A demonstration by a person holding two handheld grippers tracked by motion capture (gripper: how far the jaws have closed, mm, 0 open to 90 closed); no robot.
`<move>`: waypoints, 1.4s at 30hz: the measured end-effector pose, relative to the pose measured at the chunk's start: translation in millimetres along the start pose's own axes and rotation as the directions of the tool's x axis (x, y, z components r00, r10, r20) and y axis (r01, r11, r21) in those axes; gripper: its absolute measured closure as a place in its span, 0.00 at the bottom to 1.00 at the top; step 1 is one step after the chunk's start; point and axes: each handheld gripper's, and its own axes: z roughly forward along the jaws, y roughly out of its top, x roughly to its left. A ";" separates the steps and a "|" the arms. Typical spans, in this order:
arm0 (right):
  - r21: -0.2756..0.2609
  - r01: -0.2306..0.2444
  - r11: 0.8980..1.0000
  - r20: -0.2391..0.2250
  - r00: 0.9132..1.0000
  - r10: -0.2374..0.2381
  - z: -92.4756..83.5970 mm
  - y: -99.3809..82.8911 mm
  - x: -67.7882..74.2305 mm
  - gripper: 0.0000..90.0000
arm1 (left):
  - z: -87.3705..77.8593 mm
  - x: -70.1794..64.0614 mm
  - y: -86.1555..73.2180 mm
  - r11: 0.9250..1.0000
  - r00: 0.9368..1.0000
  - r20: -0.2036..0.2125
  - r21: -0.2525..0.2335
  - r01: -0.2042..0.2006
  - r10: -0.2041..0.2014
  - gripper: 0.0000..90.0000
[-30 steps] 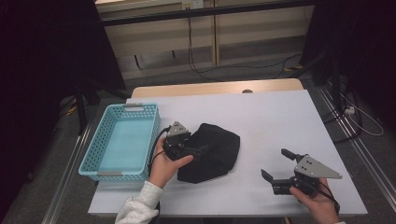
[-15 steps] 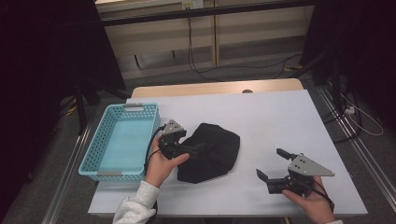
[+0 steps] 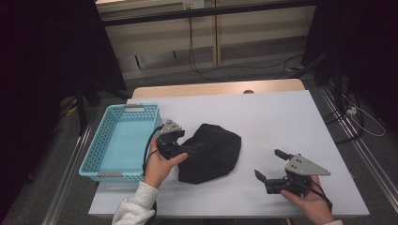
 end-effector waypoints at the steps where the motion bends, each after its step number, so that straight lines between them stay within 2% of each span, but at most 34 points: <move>1: 0.000 0.000 1.000 -0.001 1.000 0.000 1.0 0.6 0.6 0.03 | -1.3 -1.7 1.0 1.000 1.000 0.005 -0.002 -0.005 0.005 0.10; 7: -0.005 0.000 1.000 -0.010 1.000 0.000 3.2 1.9 0.8 0.03 | -10.1 -19.0 10.0 0.998 0.998 0.039 -0.034 -0.045 0.047 0.11; 9: -0.005 -0.004 1.000 -0.012 1.000 0.004 3.7 2.0 0.7 0.03 | -7.4 -24.3 8.8 0.998 0.996 0.058 -0.031 -0.059 0.061 0.15; 11: -0.002 0.000 1.000 -0.010 1.000 0.000 4.4 2.0 1.0 0.03 | 0.8 -32.1 4.5 0.997 0.995 0.057 -0.027 -0.076 0.078 0.19; 14: 0.000 0.000 1.000 -0.011 1.000 0.000 4.3 1.6 0.9 0.03 | 15.6 -42.7 -3.5 0.995 0.991 0.090 0.017 -0.096 0.094 0.24; 15: 0.000 -0.003 1.000 -0.011 1.000 0.003 4.0 1.5 0.7 0.03 | 21.1 -46.6 -6.8 0.993 0.988 0.107 0.028 -0.115 0.111 0.27; 18: -0.001 -0.007 1.000 -0.008 1.000 0.007 3.4 0.9 -0.5 0.03 | 36.4 -59.8 -16.7 0.989 0.982 0.145 0.072 -0.133 0.121 0.33; 20: 0.001 -0.009 1.000 -0.007 1.000 0.009 3.2 0.7 -0.7 0.03 | 44.4 -67.0 -21.6 0.985 0.976 0.176 0.091 -0.148 0.131 0.37; 22: -0.001 -0.008 1.000 -0.009 1.000 0.008 3.1 0.8 -0.8 0.03 | 51.9 -72.7 -26.5 0.980 0.972 0.189 0.113 -0.163 0.140 0.38; 27: 0.000 -0.009 1.000 -0.012 1.000 0.009 3.7 1.1 -0.5 0.03 | 65.5 -75.1 -39.7 0.973 0.970 0.200 0.155 -0.168 0.136 0.39; 28: -0.001 -0.009 1.000 -0.013 1.000 0.009 3.8 1.2 -0.4 0.03 | 68.2 -76.7 -42.4 0.972 0.968 0.212 0.162 -0.171 0.135 0.39; 31: 0.000 -0.007 1.000 -0.017 1.000 0.007 3.4 1.0 -0.4 0.03 | 71.0 -81.2 -42.7 0.965 0.962 0.214 0.162 -0.206 0.170 0.39; 32: 0.001 -0.006 1.000 -0.018 1.000 0.006 3.1 0.8 -0.7 0.03 | 71.9 -82.4 -42.6 0.963 0.961 0.218 0.169 -0.212 0.173 0.43; 34: 0.001 -0.007 1.000 -0.015 1.000 0.007 1.9 0.1 -1.6 0.02 | 73.3 -83.6 -43.6 0.963 0.962 0.212 0.165 -0.211 0.175 0.50; 36: -0.003 -0.014 1.000 -0.010 1.000 0.014 0.2 -0.2 -2.7 0.02 | 73.2 -84.6 -43.6 0.960 0.962 0.195 0.166 -0.225 0.191 0.58; 37: -0.006 -0.017 1.000 -0.008 1.000 0.017 -0.3 0.0 -3.2 0.02 | 72.8 -84.0 -43.1 0.961 0.965 0.192 0.172 -0.214 0.181 0.61; 40: -0.007 -0.018 1.000 -0.002 1.000 0.018 0.0 0.4 -3.8 0.02 | 71.9 -82.3 -42.4 0.962 0.967 0.192 0.183 -0.205 0.170 0.72; 42: -0.005 -0.013 1.000 -0.002 1.000 0.013 1.3 1.2 -3.2 0.02 | 72.2 -80.7 -42.1 0.965 0.970 0.193 0.184 -0.186 0.150 0.78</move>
